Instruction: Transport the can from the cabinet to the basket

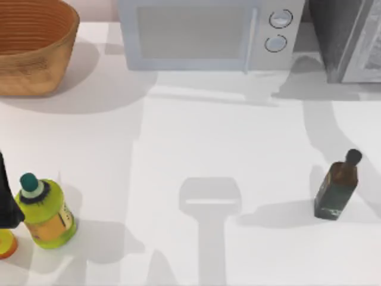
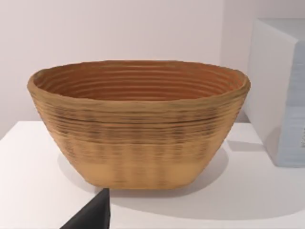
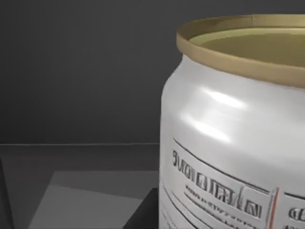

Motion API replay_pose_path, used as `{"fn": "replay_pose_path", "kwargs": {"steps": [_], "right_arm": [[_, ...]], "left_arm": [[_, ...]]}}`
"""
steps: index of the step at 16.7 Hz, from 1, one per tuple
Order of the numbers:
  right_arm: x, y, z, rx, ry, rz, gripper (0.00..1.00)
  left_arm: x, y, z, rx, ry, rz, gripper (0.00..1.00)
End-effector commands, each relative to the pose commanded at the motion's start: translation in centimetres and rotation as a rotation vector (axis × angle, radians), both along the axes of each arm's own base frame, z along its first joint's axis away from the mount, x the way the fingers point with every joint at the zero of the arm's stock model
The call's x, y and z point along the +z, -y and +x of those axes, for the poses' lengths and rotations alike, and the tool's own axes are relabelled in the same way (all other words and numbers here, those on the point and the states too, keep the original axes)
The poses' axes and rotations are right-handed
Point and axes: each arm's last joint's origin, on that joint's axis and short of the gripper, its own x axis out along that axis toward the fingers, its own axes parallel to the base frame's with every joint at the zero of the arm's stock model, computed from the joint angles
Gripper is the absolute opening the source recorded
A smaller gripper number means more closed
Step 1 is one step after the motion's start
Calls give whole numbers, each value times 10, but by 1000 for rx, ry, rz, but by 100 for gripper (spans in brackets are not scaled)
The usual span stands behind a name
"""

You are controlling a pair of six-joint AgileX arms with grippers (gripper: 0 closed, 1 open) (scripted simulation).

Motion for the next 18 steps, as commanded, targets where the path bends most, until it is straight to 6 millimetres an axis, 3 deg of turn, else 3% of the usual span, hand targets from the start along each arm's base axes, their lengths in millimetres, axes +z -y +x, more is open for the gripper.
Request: {"fn": "replay_pose_path", "kwargs": {"steps": [6, 10, 14, 18], "right_arm": [[-4, 3, -1, -1, 0, 2, 0], [-23, 21, -12, 0, 11, 5, 0], [-78, 42, -24, -2, -17, -12, 0], [-176, 63, -36, -2, -82, -30, 0]], "left_arm": [[0, 0, 0, 0, 0, 0, 100], [0, 0, 0, 0, 0, 0, 100], [0, 0, 0, 0, 0, 0, 100], [0, 0, 0, 0, 0, 0, 100]]}}
